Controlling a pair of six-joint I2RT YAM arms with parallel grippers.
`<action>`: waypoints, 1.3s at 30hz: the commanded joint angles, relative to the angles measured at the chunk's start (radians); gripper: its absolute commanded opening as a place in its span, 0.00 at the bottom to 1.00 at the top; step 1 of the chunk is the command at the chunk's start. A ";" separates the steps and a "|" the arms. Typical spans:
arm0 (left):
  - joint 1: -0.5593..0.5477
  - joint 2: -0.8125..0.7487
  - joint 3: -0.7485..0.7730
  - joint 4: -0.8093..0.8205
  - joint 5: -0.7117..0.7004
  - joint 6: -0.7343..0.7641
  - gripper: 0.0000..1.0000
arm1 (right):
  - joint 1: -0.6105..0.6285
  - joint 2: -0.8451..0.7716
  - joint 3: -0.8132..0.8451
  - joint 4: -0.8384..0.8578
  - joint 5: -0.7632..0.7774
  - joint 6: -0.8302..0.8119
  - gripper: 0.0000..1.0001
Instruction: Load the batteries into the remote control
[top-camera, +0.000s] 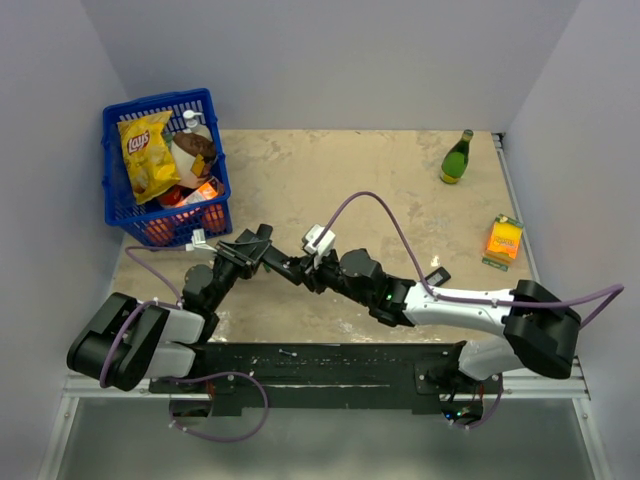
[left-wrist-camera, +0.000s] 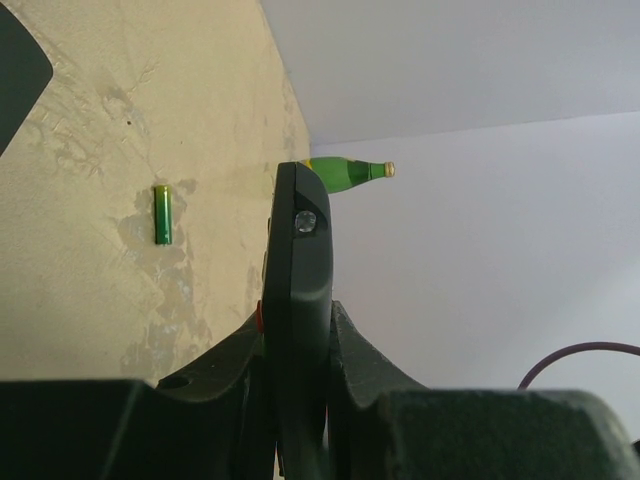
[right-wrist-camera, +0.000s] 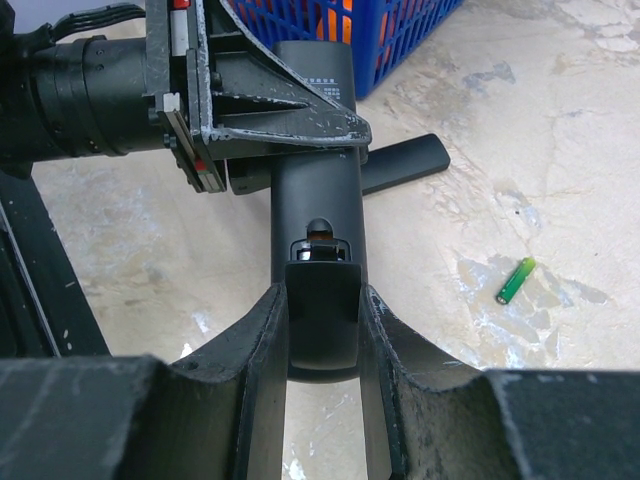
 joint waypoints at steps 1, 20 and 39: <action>0.003 -0.004 -0.337 0.596 0.022 -0.051 0.00 | 0.003 0.025 0.045 -0.013 0.045 0.034 0.09; 0.003 -0.019 -0.339 0.643 0.025 -0.050 0.00 | -0.045 0.040 0.023 0.035 -0.065 0.076 0.05; 0.003 -0.037 -0.339 0.643 0.038 -0.048 0.00 | -0.045 0.058 0.046 0.000 -0.100 0.028 0.15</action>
